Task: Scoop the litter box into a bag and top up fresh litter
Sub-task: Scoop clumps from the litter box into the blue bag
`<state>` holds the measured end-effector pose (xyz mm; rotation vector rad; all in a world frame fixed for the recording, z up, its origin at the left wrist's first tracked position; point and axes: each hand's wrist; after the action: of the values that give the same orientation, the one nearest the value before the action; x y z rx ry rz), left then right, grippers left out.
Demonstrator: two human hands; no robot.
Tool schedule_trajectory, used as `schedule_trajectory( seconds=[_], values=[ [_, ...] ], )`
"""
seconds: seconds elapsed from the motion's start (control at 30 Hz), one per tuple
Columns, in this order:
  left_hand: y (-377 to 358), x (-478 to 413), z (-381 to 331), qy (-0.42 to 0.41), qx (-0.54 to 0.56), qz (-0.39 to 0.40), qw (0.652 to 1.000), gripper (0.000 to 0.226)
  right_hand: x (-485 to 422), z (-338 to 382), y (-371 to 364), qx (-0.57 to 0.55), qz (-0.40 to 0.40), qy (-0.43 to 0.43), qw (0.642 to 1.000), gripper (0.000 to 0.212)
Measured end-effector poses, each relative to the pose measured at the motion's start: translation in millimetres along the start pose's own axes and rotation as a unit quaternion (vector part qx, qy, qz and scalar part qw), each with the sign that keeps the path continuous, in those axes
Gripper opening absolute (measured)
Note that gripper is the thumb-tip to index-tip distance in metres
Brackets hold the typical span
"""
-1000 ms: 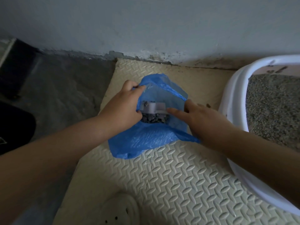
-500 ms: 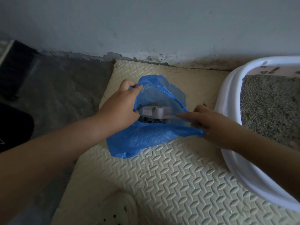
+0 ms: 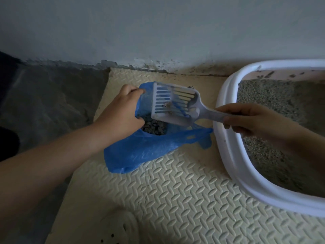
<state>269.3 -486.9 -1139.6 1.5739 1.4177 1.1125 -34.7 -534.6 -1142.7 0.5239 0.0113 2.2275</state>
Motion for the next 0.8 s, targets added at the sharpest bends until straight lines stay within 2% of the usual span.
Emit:
schedule_trajectory(
  seconds=[0.23, 0.5, 0.57, 0.63, 0.73, 0.77, 0.8],
  values=[
    [-8, -3, -18, 0.009, -0.013, -0.021, 1.0, 0.062, 25, -7, 19, -0.048, -0.03, -0.009, 0.998, 0.027],
    [-45, -20, -87, -0.094, 0.025, 0.018, 0.995, 0.061, 73, -34, 67, -0.056, -0.136, -0.056, 0.988, 0.028],
    [-58, -25, -110, -0.131, 0.034, 0.019, 0.991, 0.062, 90, -41, 82, -0.016, -0.148, -0.069, 0.987, 0.028],
    [-73, -29, -131, -0.159, 0.028, 0.027, 0.987, 0.065, 107, -52, 98, 0.075, -0.169, -0.082, 0.979, 0.029],
    [-92, -40, -158, -0.188, 0.02, 0.045, 0.981, 0.07, 128, -69, 127, 0.184, -0.192, -0.099, 0.959, 0.02],
    [-98, -44, -165, -0.19, 0.023, 0.052, 0.98, 0.071, 135, -74, 136, 0.196, -0.186, -0.118, 0.956, 0.027],
    [-104, -48, -172, -0.188, 0.025, 0.058, 0.98, 0.073, 142, -83, 148, 0.201, -0.173, -0.134, 0.955, 0.044]
  ],
)
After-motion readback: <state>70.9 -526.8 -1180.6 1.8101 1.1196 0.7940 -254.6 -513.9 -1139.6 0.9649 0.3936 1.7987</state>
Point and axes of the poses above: each hand's wrist, its own x-axis away from the middle knuckle, its own y-axis out of the back of the hand, z = x × y
